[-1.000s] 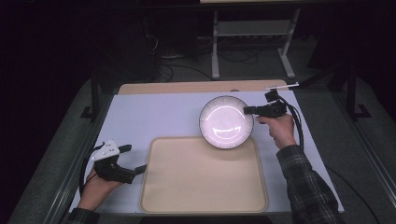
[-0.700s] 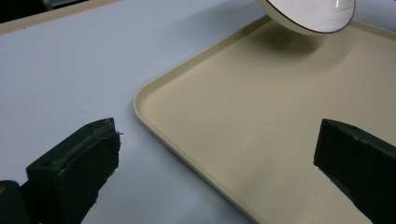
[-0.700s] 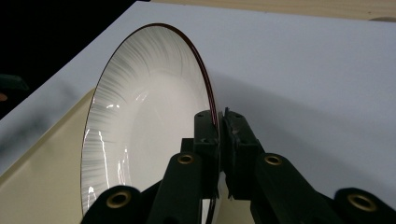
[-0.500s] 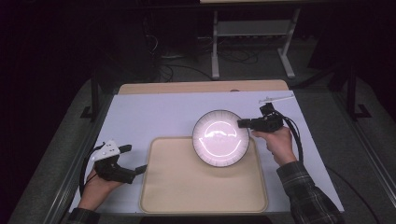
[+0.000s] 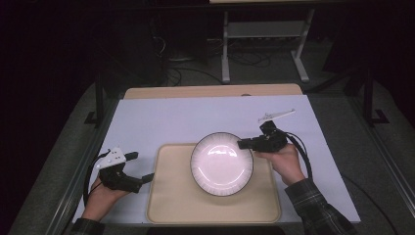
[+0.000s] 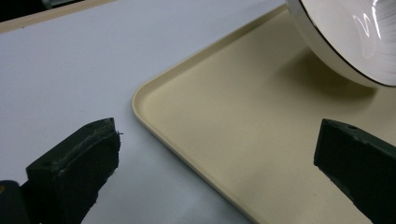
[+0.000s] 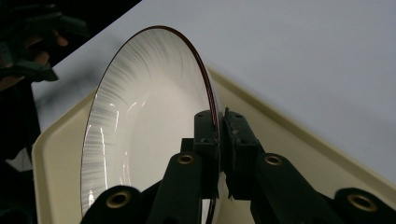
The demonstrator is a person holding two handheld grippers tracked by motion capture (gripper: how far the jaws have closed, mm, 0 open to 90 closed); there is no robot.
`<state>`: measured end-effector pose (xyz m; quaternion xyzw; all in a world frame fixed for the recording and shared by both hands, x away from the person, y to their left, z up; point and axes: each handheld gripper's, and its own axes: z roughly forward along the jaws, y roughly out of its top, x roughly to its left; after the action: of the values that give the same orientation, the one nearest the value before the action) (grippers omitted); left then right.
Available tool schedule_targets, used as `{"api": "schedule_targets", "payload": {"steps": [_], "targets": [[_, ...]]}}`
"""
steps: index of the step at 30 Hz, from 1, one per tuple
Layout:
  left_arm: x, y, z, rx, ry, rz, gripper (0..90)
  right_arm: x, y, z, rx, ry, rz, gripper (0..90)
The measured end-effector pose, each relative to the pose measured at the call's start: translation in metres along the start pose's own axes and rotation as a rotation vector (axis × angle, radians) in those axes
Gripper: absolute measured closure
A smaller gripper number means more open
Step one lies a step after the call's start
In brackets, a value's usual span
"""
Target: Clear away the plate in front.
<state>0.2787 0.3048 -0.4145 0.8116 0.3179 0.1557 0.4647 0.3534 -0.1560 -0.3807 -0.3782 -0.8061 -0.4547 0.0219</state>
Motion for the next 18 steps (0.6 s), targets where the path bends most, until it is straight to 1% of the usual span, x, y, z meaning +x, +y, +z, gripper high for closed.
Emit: {"api": "schedule_targets", "payload": {"steps": [5, 9, 12, 15, 18], "targets": [[0.000, 0.000, 0.000, 0.003, 0.000, 0.001, 0.0, 0.014, -0.004, 0.007, 0.034, 0.028, -0.040, 83.6], [0.000, 0.000, 0.001, 0.004, -0.001, 0.003, 0.0, 0.020, -0.008, 0.011, 0.057, 0.042, -0.057, 83.4], [0.000, 0.000, 0.001, 0.004, 0.000, 0.002, 0.0, 0.022, -0.009, 0.013, 0.066, 0.042, -0.061, 83.4], [0.000, 0.000, 0.001, 0.005, -0.001, 0.005, 0.0, 0.022, -0.010, 0.018, 0.083, 0.023, -0.077, 83.4], [0.000, 0.000, 0.001, 0.007, -0.002, 0.007, 0.0, 0.020, -0.010, 0.020, 0.089, 0.034, -0.070, 83.5]]}}
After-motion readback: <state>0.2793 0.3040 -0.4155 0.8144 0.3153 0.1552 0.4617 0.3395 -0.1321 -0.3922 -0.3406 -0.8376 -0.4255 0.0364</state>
